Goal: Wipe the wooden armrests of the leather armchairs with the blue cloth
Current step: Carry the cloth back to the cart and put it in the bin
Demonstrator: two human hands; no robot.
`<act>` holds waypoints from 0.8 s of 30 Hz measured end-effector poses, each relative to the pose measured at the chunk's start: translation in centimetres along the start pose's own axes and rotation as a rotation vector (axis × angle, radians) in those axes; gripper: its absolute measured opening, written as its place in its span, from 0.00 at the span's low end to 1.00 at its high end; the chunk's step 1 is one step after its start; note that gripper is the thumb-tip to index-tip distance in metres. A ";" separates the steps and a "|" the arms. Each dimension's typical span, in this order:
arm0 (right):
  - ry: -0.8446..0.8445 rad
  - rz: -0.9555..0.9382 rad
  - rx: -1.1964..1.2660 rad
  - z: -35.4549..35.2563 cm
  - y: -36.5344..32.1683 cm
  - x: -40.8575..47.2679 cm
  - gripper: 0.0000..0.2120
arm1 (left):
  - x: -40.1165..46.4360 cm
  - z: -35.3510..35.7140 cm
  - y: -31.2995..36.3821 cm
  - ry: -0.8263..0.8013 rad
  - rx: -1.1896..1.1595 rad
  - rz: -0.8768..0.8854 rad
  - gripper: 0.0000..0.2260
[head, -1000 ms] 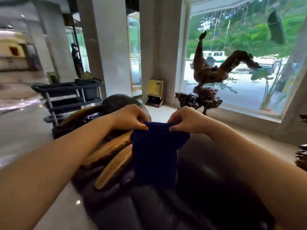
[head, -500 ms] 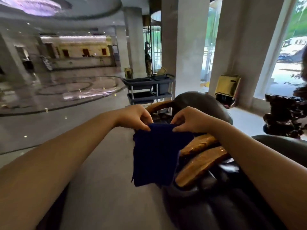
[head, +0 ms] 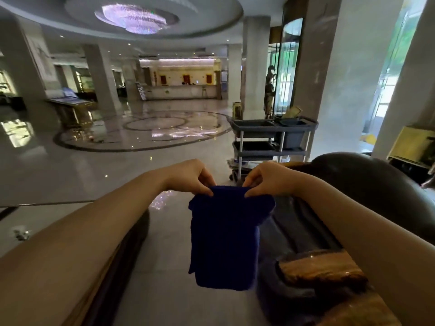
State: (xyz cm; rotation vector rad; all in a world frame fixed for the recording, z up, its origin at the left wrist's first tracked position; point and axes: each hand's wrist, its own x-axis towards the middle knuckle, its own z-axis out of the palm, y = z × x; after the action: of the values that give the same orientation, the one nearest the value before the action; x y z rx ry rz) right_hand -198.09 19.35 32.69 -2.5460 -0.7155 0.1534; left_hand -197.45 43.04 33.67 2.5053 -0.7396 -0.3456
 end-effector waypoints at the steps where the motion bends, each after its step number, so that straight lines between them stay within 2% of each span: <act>1: -0.014 -0.016 0.003 -0.6 0.6 2.1 0.05 | 1.4 -0.9 -1.0 0.011 0.007 -0.013 0.09; 4: -0.009 -0.033 0.030 -1.7 2.5 8.2 0.07 | 5.2 -3.2 -4.4 0.062 0.009 -0.044 0.09; 7: -0.046 -0.068 0.034 -2.0 4.9 16.9 0.05 | 9.8 -5.9 -9.8 0.099 -0.007 -0.092 0.09; 11: -0.047 -0.076 0.028 -2.3 6.1 21.9 0.05 | 13.0 -7.9 -13.1 0.123 -0.009 -0.080 0.09; 17: -0.042 -0.068 -0.001 -2.6 9.3 36.5 0.03 | 22.4 -14.8 -23.7 0.091 0.010 -0.030 0.09; 24: 0.010 -0.024 0.063 -5.0 12.8 51.3 0.04 | 33.9 -24.2 -33.1 0.073 0.064 0.005 0.07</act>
State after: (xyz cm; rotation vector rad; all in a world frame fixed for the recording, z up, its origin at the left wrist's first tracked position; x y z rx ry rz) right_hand -147.10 34.13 32.04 -2.4758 -0.7256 0.1527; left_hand -146.31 57.46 33.19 2.5603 -0.7391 -0.2310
